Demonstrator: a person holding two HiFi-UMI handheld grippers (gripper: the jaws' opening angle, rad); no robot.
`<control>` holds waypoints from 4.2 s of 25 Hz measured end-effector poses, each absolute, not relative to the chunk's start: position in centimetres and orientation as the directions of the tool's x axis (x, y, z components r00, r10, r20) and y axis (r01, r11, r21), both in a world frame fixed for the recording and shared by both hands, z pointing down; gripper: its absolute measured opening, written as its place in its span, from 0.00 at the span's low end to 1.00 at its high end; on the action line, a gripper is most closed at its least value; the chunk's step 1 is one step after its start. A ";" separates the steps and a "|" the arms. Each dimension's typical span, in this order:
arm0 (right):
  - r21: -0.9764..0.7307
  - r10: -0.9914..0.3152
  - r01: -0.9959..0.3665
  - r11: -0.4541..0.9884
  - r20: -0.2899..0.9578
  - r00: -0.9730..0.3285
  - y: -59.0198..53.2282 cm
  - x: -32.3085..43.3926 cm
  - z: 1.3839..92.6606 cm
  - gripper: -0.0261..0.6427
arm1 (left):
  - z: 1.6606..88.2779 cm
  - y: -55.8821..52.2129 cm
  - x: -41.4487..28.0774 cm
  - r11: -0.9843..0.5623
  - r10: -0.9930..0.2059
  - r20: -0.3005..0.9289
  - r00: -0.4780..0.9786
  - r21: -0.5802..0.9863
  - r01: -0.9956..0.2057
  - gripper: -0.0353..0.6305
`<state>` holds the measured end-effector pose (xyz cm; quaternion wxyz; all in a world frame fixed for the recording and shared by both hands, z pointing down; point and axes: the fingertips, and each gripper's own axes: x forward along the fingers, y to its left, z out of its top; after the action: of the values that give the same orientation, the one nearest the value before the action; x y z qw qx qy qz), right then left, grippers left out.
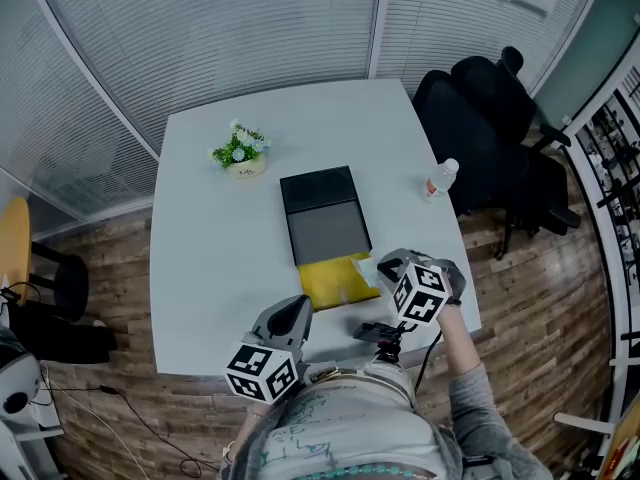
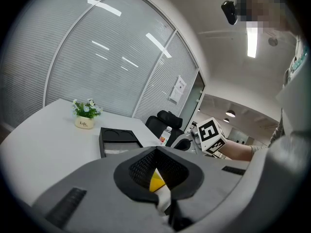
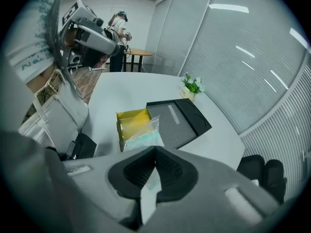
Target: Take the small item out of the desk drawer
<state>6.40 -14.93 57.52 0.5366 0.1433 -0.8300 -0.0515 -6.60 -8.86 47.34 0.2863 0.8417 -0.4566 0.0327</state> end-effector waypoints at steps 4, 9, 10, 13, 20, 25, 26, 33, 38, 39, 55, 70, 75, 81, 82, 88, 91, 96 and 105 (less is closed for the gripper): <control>0.247 -0.311 -0.216 0.945 0.881 -0.356 -15.5 8.6 58.0 0.04 | 47.6 -8.9 -6.0 -0.419 -0.746 0.320 0.583 0.455 -0.786 0.05; 0.242 -0.317 -0.245 0.939 0.884 -0.344 -15.7 10.0 58.3 0.04 | 47.5 -9.0 -5.5 -0.421 -0.745 0.321 0.585 0.454 -0.785 0.05; 0.240 -0.317 -0.250 0.938 0.884 -0.344 -15.8 10.2 58.3 0.04 | 47.5 -9.1 -5.4 -0.421 -0.745 0.321 0.585 0.455 -0.785 0.05; 0.235 -0.317 -0.259 0.937 0.885 -0.341 -16.0 10.7 58.4 0.04 | 47.6 -9.3 -5.1 -0.420 -0.742 0.326 0.586 0.456 -0.785 0.05; 0.230 -0.316 -0.276 0.933 0.890 -0.328 -16.4 11.7 59.1 0.04 | 47.9 -9.4 -4.8 -0.419 -0.737 0.334 0.587 0.456 -0.785 0.05; 0.225 -0.320 -0.300 0.927 0.891 -0.323 -16.4 12.1 59.9 0.04 | 47.9 -9.3 -4.9 -0.417 -0.737 0.337 0.586 0.456 -0.786 0.05; 0.220 -0.318 -0.305 0.927 0.892 -0.322 -16.4 12.2 60.4 0.04 | 48.0 -9.3 -4.9 -0.417 -0.736 0.338 0.586 0.455 -0.786 0.05; 0.186 -0.289 -0.336 0.923 0.913 -0.289 -15.9 13.6 64.7 0.04 | 48.0 -9.3 -4.6 -0.420 -0.729 0.344 0.592 0.458 -0.783 0.05; 0.148 -0.253 -0.352 0.924 0.928 -0.275 -15.4 14.4 68.3 0.04 | 48.0 -9.4 -4.2 -0.431 -0.721 0.345 0.601 0.456 -0.779 0.05; 0.138 -0.243 -0.353 0.925 0.931 -0.273 -15.3 14.6 69.1 0.04 | 48.1 -9.4 -4.0 -0.432 -0.719 0.346 0.602 0.456 -0.778 0.05; 0.064 -0.172 -0.375 0.925 0.950 -0.262 -14.4 14.2 73.2 0.04 | 48.6 -9.1 -3.8 -0.435 -0.705 0.353 0.616 0.470 -0.768 0.05; 0.050 -0.144 -0.375 0.926 0.963 -0.228 -14.9 14.2 74.0 0.04 | 48.7 -9.2 -3.7 -0.435 -0.705 0.349 0.617 0.475 -0.765 0.05; 0.012 -0.124 -0.411 0.911 0.961 -0.247 -15.0 14.0 73.9 0.03 | 48.6 -9.0 -4.0 -0.433 -0.709 0.347 0.614 0.473 -0.767 0.05; 0.000 -0.110 -0.416 0.909 0.964 -0.242 -15.0 14.1 73.7 0.04 | 48.6 -9.1 -3.9 -0.431 -0.710 0.344 0.615 0.479 -0.765 0.05; -0.001 -0.110 -0.416 0.909 0.964 -0.244 -15.1 14.0 73.7 0.04 | 48.5 -9.1 -3.9 -0.430 -0.709 0.345 0.615 0.478 -0.766 0.05; -0.004 -0.108 -0.420 0.908 0.964 -0.244 -15.0 14.0 73.9 0.04 | 48.6 -9.0 -4.0 -0.431 -0.711 0.340 0.616 0.481 -0.764 0.05; -0.006 -0.106 -0.417 0.909 0.964 -0.245 -15.1 14.0 73.9 0.04 | 48.6 -9.0 -3.9 -0.432 -0.710 0.340 0.617 0.481 -0.763 0.05; 0.001 -0.118 -0.425 0.905 0.961 -0.248 -15.1 14.1 73.8 0.04 | 48.5 -8.9 -3.7 -0.442 -0.703 0.334 0.628 0.486 -0.754 0.05; 0.039 -0.145 -0.414 0.909 0.963 -0.228 -15.0 13.9 73.8 0.04 | 48.1 -8.8 -3.5 -0.456 -0.699 0.322 0.639 0.487 -0.745 0.05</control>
<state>13.95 -15.05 73.77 0.5945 0.1804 -0.7754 0.1132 -3.51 -8.81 48.15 0.3042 0.8525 -0.4234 0.0377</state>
